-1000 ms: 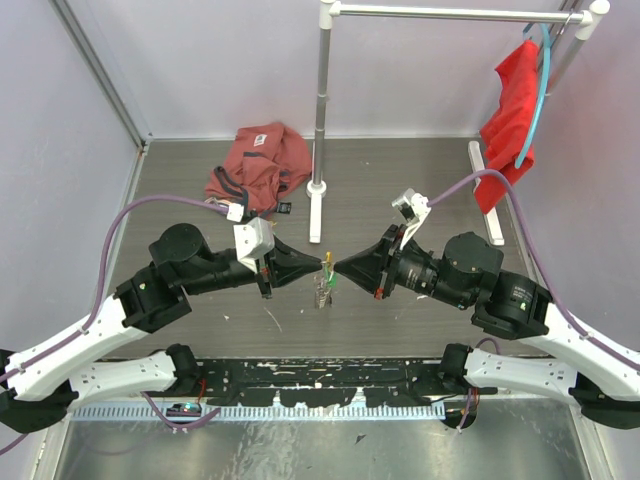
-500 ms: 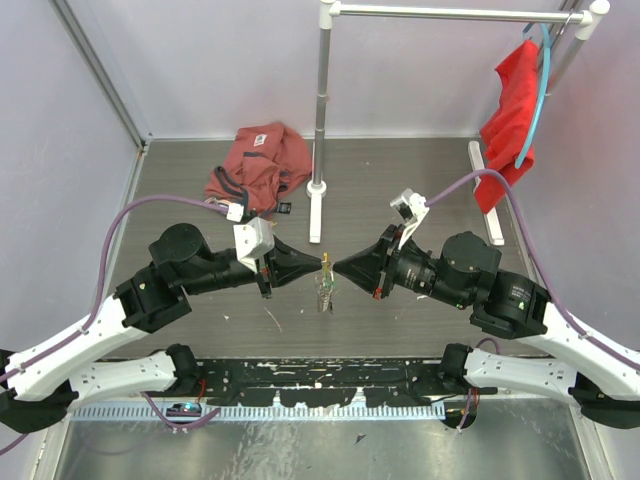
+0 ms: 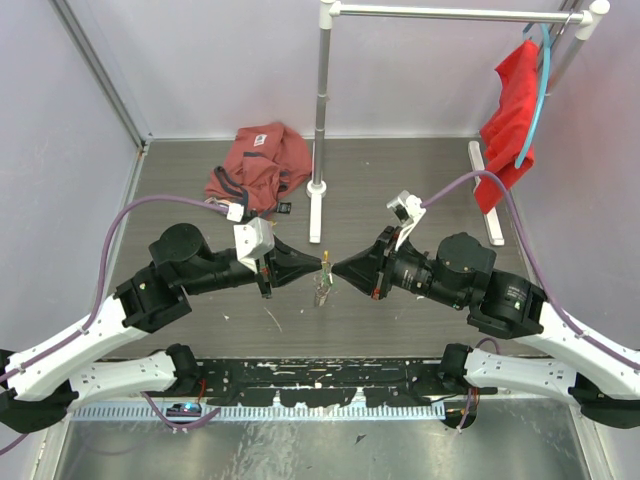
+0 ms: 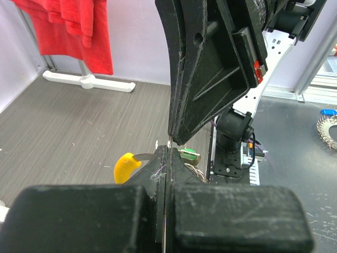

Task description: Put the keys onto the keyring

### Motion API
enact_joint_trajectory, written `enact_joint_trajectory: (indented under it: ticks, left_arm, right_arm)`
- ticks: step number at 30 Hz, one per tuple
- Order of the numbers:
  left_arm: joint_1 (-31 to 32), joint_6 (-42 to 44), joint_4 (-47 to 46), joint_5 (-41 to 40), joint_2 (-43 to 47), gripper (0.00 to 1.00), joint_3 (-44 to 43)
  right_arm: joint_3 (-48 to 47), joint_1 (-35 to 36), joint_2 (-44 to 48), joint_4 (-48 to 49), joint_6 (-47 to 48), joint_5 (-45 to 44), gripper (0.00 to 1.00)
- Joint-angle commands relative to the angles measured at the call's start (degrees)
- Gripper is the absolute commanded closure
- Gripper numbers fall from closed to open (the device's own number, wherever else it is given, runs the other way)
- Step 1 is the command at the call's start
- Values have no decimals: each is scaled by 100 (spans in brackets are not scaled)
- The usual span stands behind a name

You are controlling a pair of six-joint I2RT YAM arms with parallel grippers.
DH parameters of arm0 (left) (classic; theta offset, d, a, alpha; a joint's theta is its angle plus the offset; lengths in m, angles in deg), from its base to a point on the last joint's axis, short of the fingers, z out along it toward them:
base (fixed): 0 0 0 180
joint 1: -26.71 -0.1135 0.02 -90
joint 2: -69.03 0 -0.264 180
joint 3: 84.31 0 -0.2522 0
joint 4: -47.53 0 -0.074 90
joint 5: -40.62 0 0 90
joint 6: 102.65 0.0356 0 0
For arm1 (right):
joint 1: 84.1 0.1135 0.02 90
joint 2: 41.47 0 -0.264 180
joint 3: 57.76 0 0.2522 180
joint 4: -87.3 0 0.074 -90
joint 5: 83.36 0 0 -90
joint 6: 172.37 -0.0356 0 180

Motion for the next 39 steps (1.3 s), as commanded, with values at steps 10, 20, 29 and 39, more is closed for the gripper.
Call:
enact_joint_trajectory:
  ticks: [10,20,29,39]
  left_arm:
    - [24,21,-401,-20,90,100,15]
    - [25,-61,-491,39,102,100,56]
    - [19,-421,-945,181,158,100,217]
    - [19,-840,-1563,602,140,100,338]
  right_arm:
    - [-30,13,-46,116,7,-222,81]
    - [-133,15,234,153,740,-327,68]
    - [149,13,519,728,2237,546,56]
    - [350,13,524,1489,2471,1136,56]
